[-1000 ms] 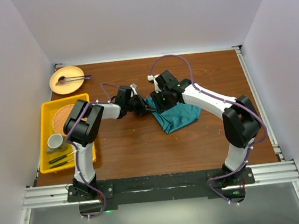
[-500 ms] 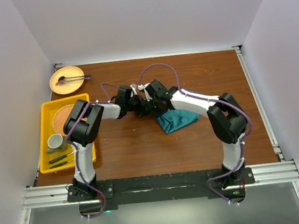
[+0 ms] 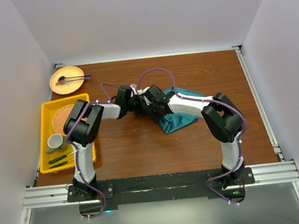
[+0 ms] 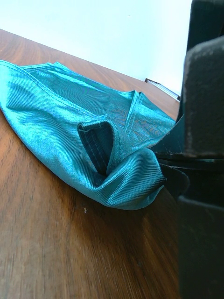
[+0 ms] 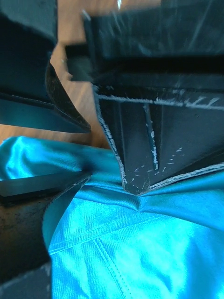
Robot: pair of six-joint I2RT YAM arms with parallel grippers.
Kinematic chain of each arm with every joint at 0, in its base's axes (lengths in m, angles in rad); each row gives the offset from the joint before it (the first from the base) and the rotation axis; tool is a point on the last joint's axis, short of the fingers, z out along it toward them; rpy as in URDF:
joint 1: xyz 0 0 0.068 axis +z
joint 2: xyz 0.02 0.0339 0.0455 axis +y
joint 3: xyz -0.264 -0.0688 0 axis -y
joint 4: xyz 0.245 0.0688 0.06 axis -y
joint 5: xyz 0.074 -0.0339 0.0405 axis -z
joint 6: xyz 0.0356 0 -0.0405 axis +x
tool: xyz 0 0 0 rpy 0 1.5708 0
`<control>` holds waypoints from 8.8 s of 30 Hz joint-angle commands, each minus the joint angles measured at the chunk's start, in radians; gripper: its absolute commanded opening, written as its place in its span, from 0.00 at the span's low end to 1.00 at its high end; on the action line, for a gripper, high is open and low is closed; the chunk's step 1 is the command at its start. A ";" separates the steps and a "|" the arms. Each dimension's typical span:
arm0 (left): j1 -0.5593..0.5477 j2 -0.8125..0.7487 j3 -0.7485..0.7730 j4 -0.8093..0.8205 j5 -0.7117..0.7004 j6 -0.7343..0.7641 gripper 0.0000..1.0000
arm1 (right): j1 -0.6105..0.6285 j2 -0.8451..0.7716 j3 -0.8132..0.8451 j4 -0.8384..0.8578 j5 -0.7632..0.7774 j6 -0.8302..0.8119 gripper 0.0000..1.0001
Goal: Fold the napkin, place the utensils inside, and roll it up
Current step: Roll the napkin with the utensil
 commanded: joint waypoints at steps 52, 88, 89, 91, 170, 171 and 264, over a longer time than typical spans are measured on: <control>0.016 0.040 -0.050 -0.171 -0.093 0.061 0.00 | 0.029 0.054 -0.012 -0.004 0.200 -0.054 0.52; 0.047 -0.012 -0.025 -0.170 -0.057 0.093 0.00 | -0.040 0.158 -0.081 -0.044 0.074 0.087 0.00; 0.050 -0.021 -0.024 -0.162 -0.051 0.114 0.00 | -0.041 0.158 -0.083 -0.035 0.060 0.088 0.00; 0.057 -0.063 -0.019 -0.147 -0.054 0.138 0.16 | -0.040 0.154 -0.089 -0.016 0.002 0.088 0.00; -0.087 -0.113 0.136 -0.877 -0.521 -0.137 0.00 | 0.031 -0.181 -0.176 0.232 -0.092 0.070 0.67; -0.088 -0.118 0.130 -0.877 -0.518 -0.141 0.00 | 0.048 -0.181 -0.192 0.246 -0.037 0.076 0.67; -0.038 -0.230 -0.303 -0.088 -0.326 -0.010 0.42 | -0.261 0.129 -0.712 1.515 -0.914 0.800 0.00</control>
